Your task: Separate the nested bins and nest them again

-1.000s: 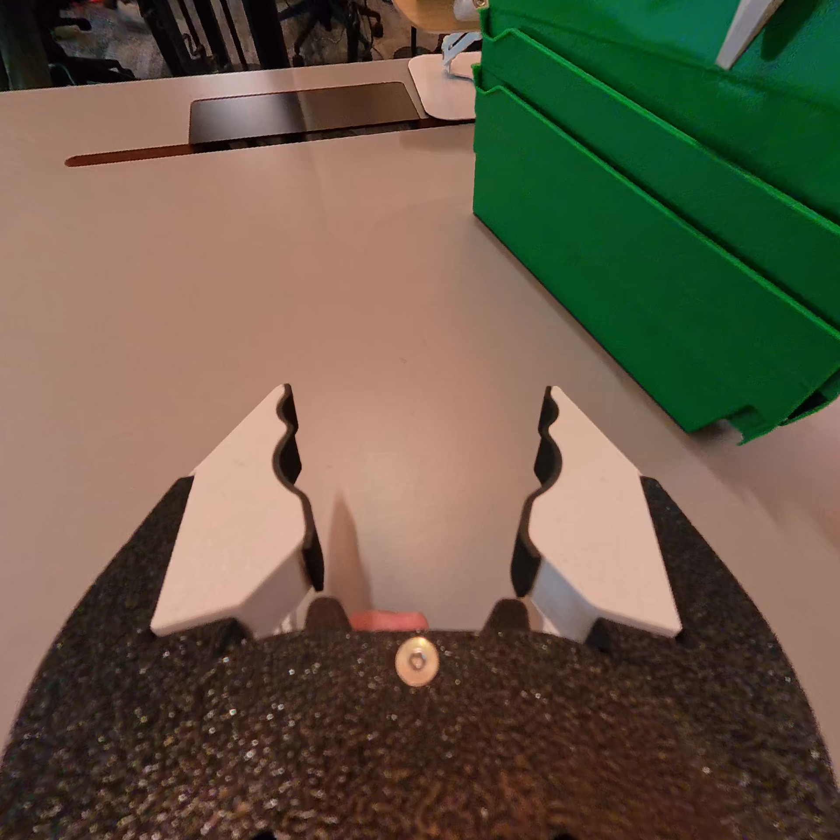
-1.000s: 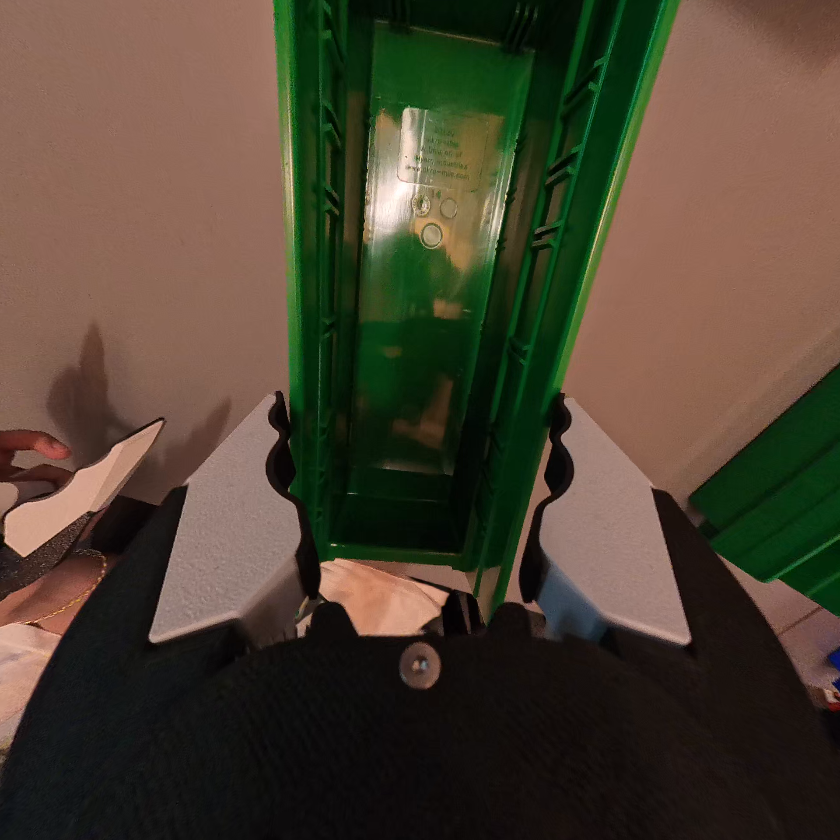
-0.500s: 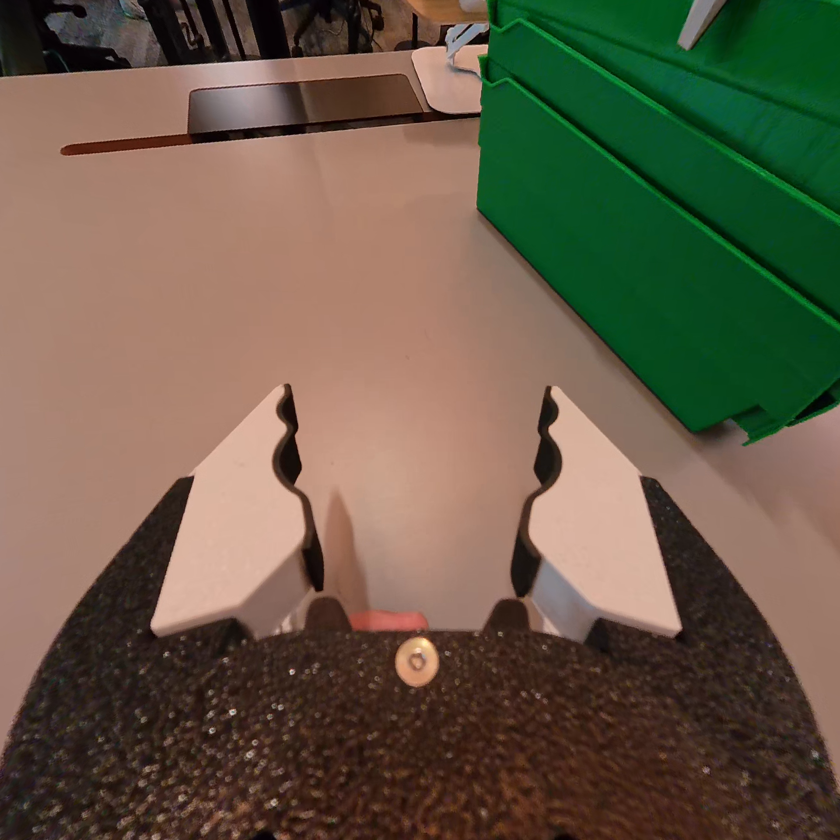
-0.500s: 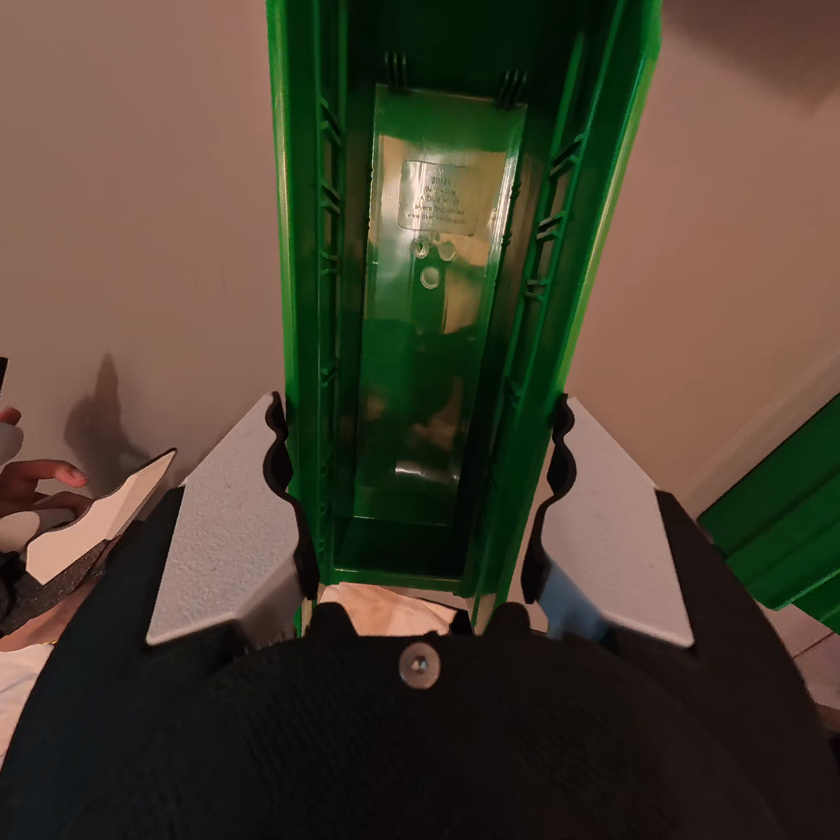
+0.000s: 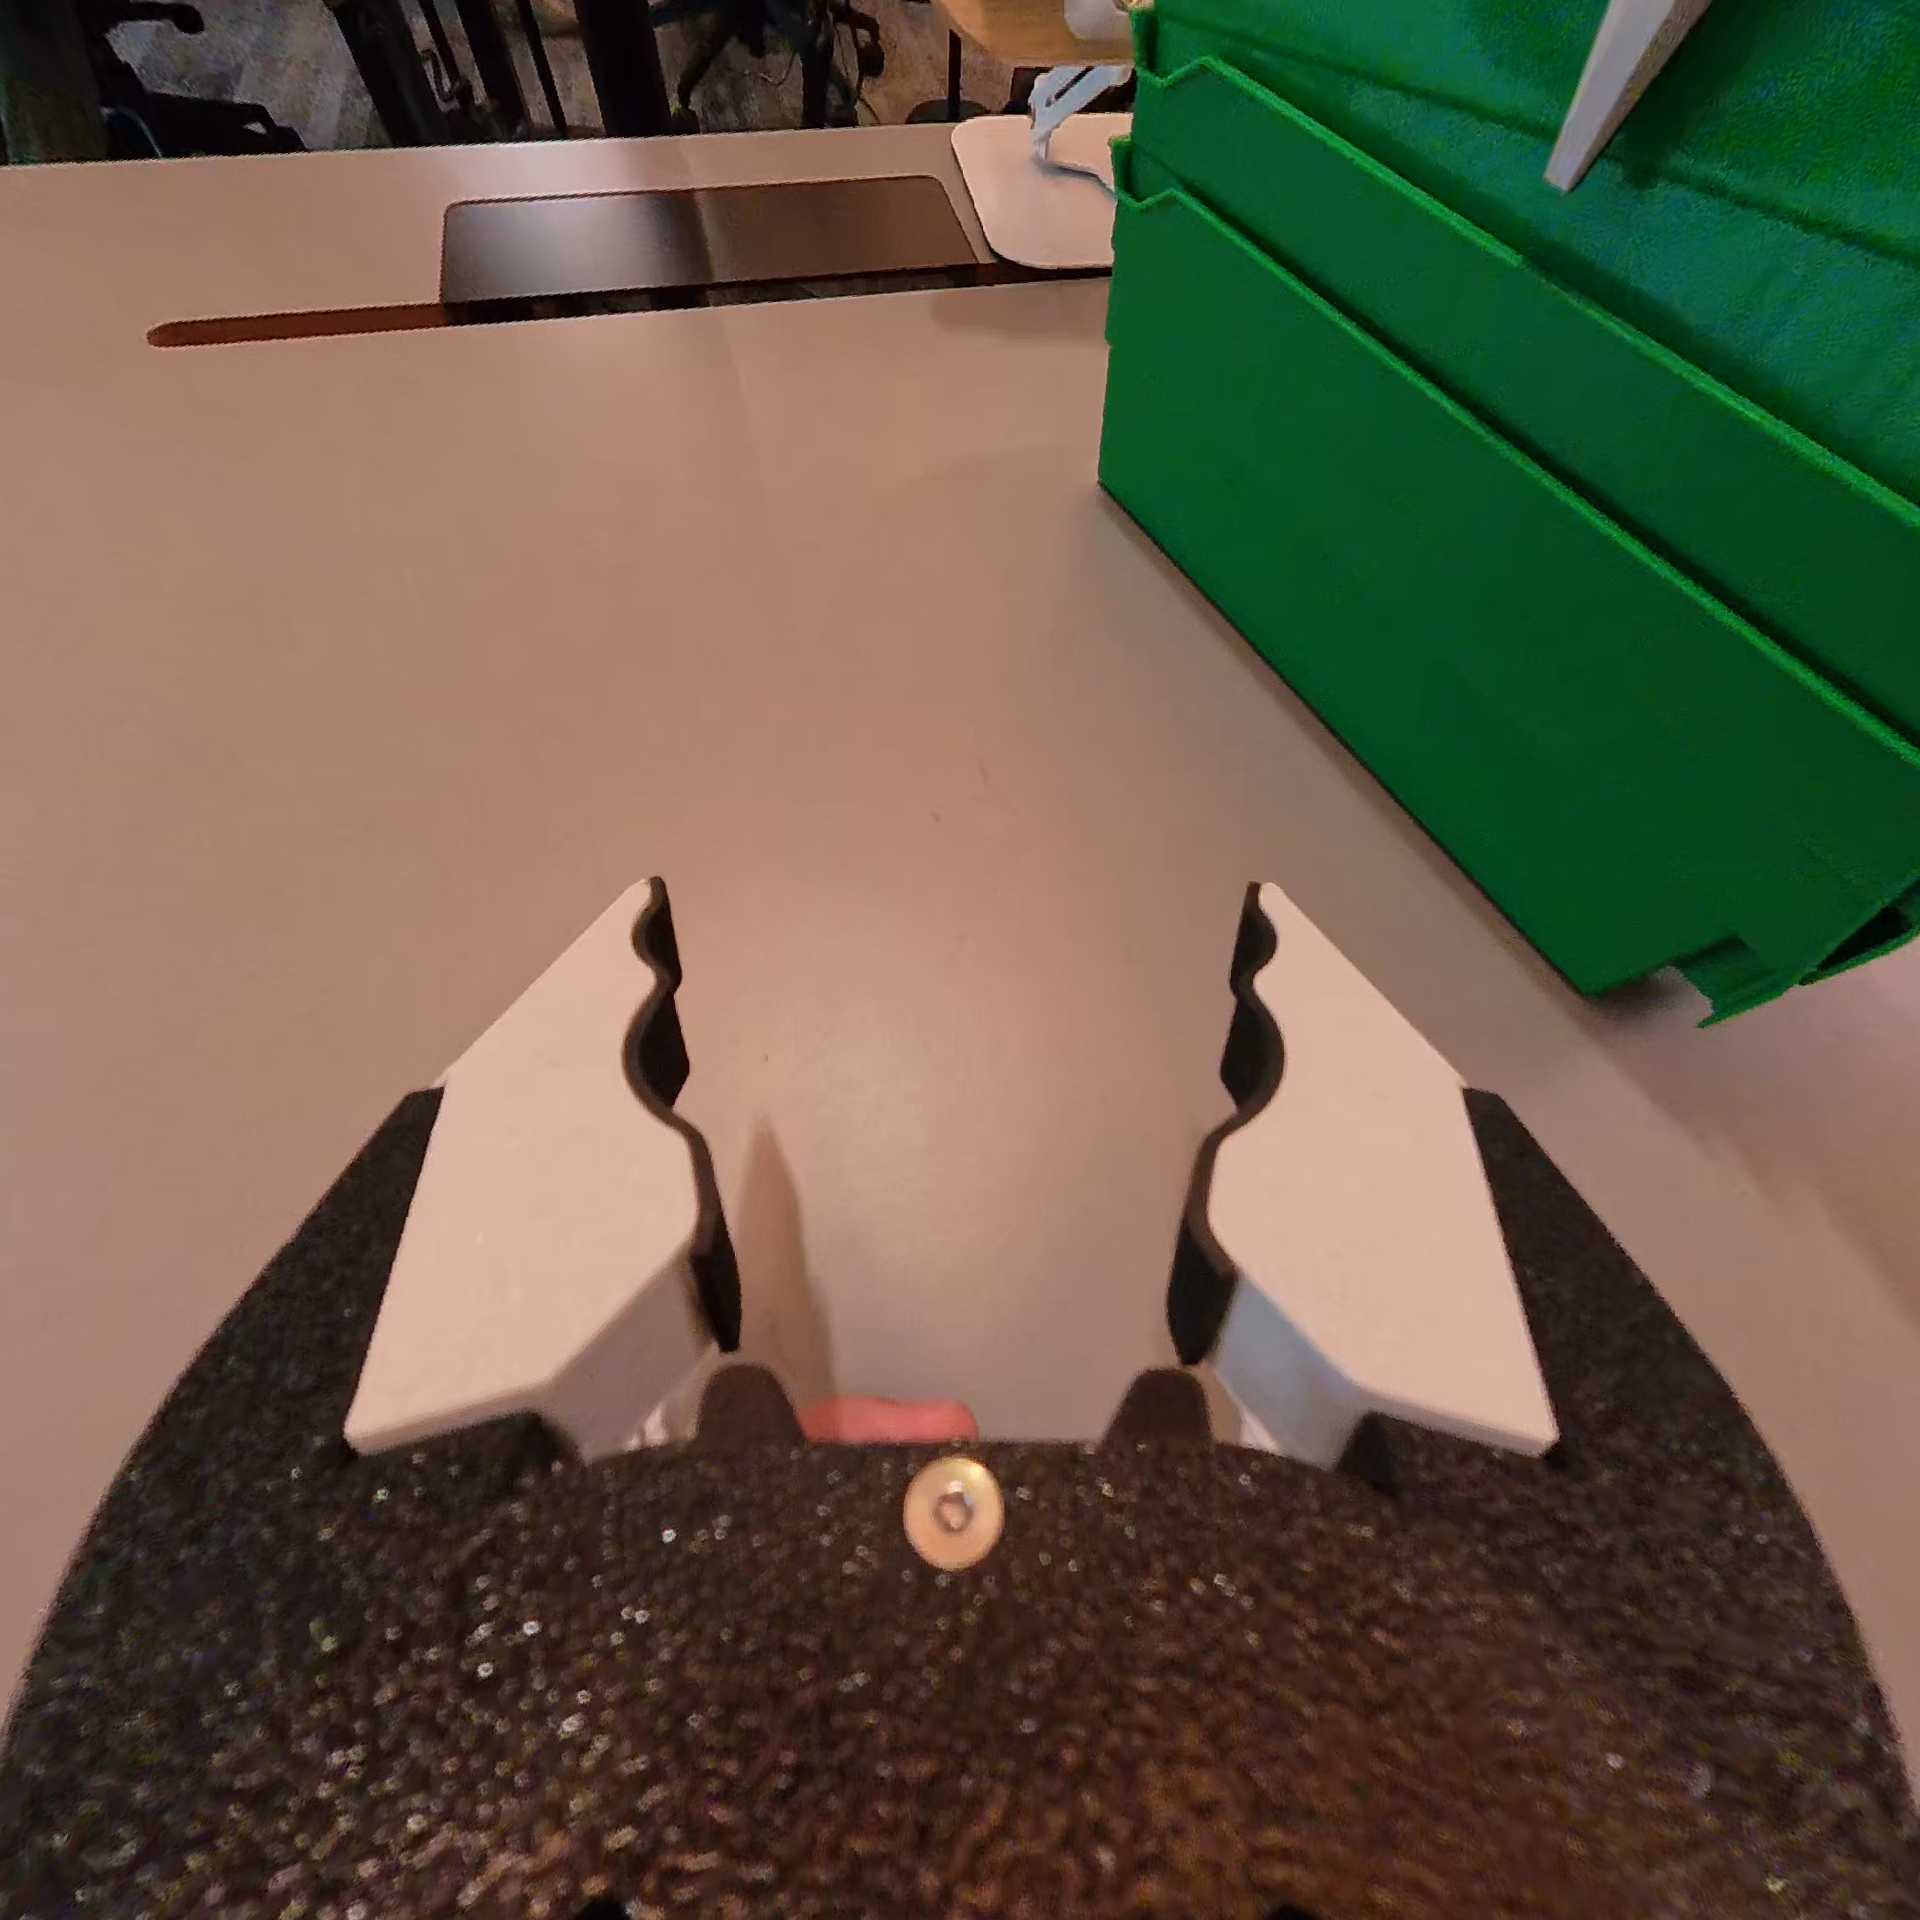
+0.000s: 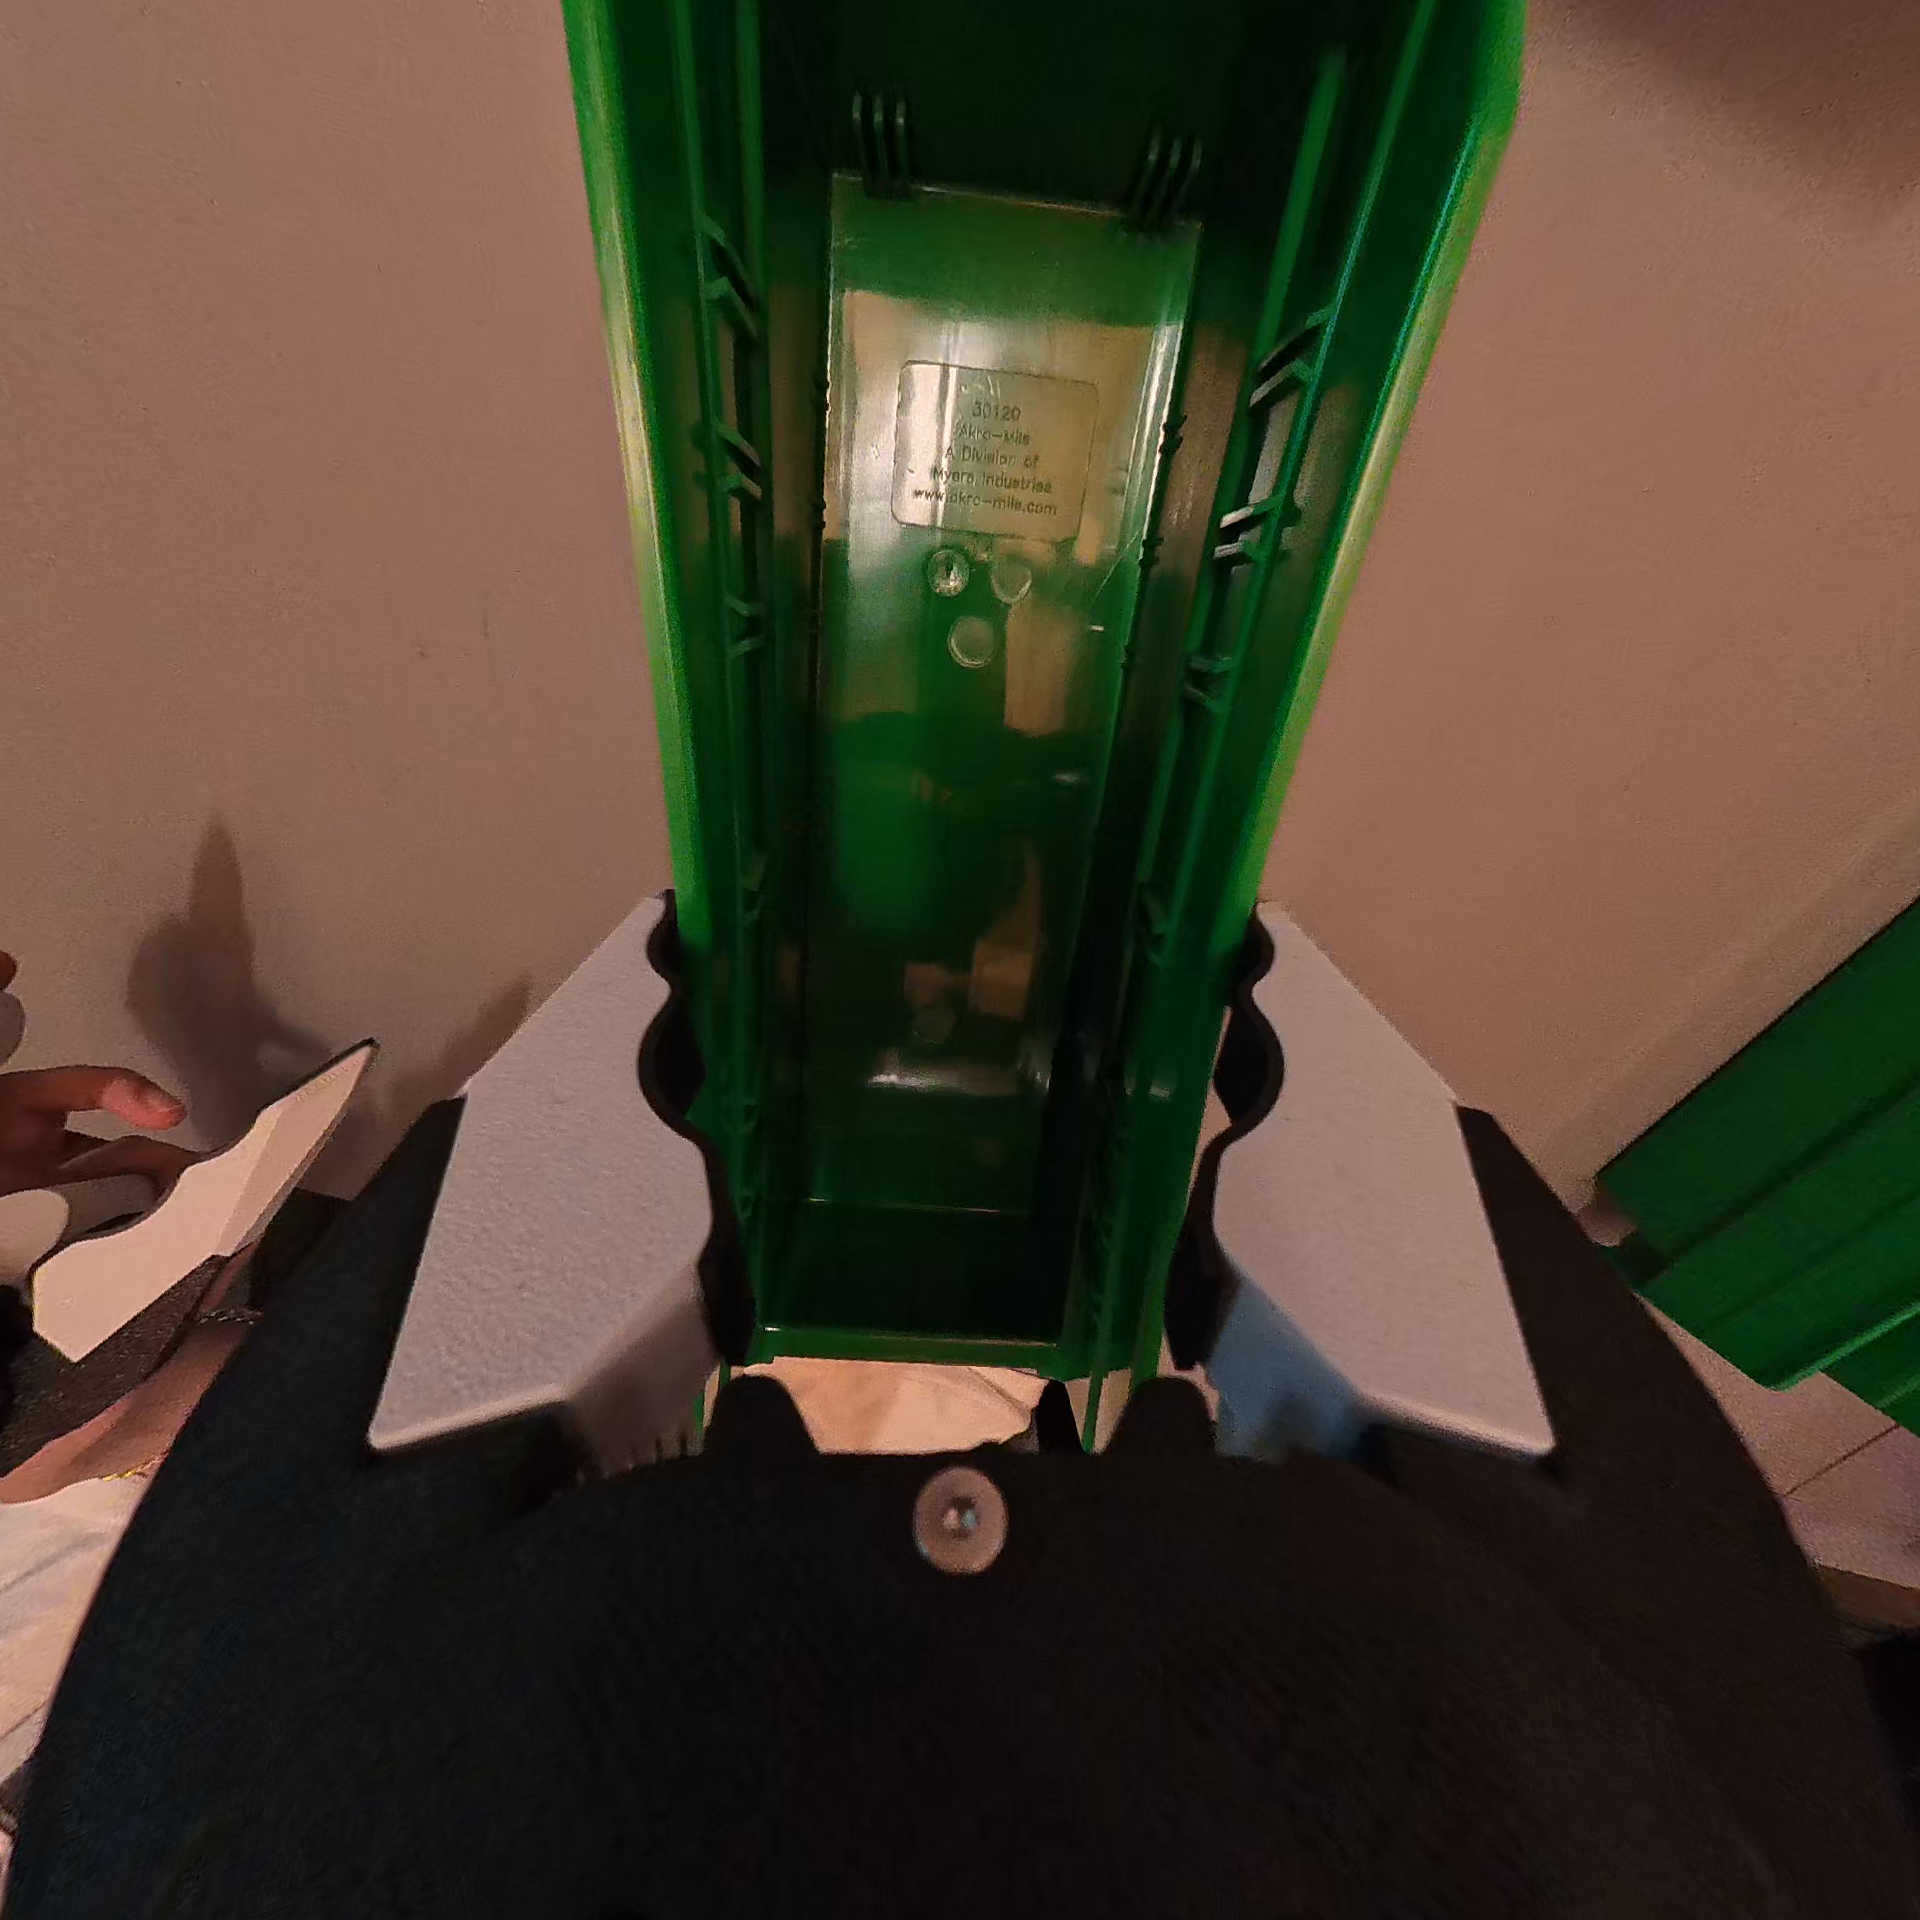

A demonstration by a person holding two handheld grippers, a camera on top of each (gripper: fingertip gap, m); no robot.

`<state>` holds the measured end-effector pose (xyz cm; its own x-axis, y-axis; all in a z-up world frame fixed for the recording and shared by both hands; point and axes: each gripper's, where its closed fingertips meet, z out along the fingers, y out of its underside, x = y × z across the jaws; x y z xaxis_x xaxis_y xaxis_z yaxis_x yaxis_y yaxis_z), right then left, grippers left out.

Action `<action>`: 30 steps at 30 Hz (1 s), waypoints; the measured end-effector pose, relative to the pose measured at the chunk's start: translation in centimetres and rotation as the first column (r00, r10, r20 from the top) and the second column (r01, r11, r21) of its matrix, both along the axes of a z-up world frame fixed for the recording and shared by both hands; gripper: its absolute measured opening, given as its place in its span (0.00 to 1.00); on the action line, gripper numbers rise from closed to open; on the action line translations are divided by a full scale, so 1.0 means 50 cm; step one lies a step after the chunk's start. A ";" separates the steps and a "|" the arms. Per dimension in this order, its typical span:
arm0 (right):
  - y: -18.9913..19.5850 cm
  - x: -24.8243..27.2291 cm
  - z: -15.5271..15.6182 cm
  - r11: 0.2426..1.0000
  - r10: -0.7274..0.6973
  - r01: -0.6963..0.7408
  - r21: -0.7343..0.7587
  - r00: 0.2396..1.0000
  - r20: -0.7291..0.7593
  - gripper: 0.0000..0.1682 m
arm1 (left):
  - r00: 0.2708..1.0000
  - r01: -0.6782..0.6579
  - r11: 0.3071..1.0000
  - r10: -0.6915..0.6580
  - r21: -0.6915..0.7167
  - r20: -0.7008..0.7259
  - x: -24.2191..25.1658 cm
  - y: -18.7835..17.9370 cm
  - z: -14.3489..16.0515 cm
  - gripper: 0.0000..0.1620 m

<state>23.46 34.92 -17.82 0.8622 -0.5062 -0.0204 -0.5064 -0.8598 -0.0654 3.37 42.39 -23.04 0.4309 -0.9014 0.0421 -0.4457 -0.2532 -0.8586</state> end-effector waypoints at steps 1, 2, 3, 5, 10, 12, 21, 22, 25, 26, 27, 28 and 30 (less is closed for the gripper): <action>0.000 0.000 0.002 1.000 0.002 -0.002 -0.001 1.000 -0.001 0.59 | 1.000 0.000 1.000 0.000 -0.002 0.001 0.000 0.001 0.000 0.65; 0.001 0.001 0.005 1.000 0.004 -0.004 0.004 1.000 0.004 0.58 | 1.000 0.000 1.000 0.000 -0.003 0.000 0.000 0.001 -0.001 0.65; 0.003 0.003 0.011 1.000 0.008 -0.009 0.010 1.000 0.012 0.58 | 1.000 0.001 1.000 -0.001 -0.004 -0.003 0.001 0.001 -0.003 0.65; 0.008 0.005 0.034 0.999 0.025 -0.025 0.025 0.999 0.027 0.58 | 1.000 0.005 1.000 -0.005 -0.005 -0.008 0.002 0.000 -0.006 0.65; 0.001 0.008 0.124 0.996 0.043 -0.046 0.071 0.998 0.054 0.59 | 1.000 0.007 1.000 -0.007 -0.001 -0.004 0.003 -0.003 -0.002 0.65; -0.006 0.016 0.164 0.994 0.029 -0.035 0.107 0.998 0.063 0.59 | 1.000 0.011 1.000 -0.011 0.003 -0.006 0.005 -0.007 -0.001 0.65; -0.124 0.131 0.361 0.966 -0.112 0.092 0.241 0.991 0.073 0.59 | 1.000 0.022 1.000 -0.022 0.019 0.002 0.007 -0.018 0.011 0.65; -0.145 0.153 0.379 0.962 -0.136 0.110 0.249 0.987 0.090 0.59 | 1.000 0.020 1.000 -0.020 0.017 0.002 0.007 -0.016 0.010 0.65; -0.222 0.217 0.392 0.956 -0.211 0.177 0.234 0.969 0.131 0.59 | 1.000 0.013 1.000 -0.013 0.014 -0.006 0.006 -0.011 0.004 0.65; -0.246 0.234 0.383 0.954 -0.232 0.198 0.226 0.963 0.134 0.59 | 1.000 0.012 1.000 -0.012 0.012 -0.009 0.006 -0.011 0.002 0.65; -0.267 0.249 0.369 0.951 -0.248 0.216 0.221 0.960 0.130 0.59 | 1.000 0.011 1.000 -0.011 0.012 -0.012 0.006 -0.010 0.000 0.65; -0.283 0.262 0.352 0.949 -0.258 0.229 0.219 0.959 0.119 0.59 | 1.000 0.010 1.000 -0.010 0.013 -0.014 0.006 -0.010 -0.001 0.65; -0.307 0.285 0.313 0.944 -0.273 0.247 0.220 0.957 0.096 0.59 | 1.000 0.012 1.000 -0.011 0.020 -0.017 0.006 -0.011 -0.001 0.65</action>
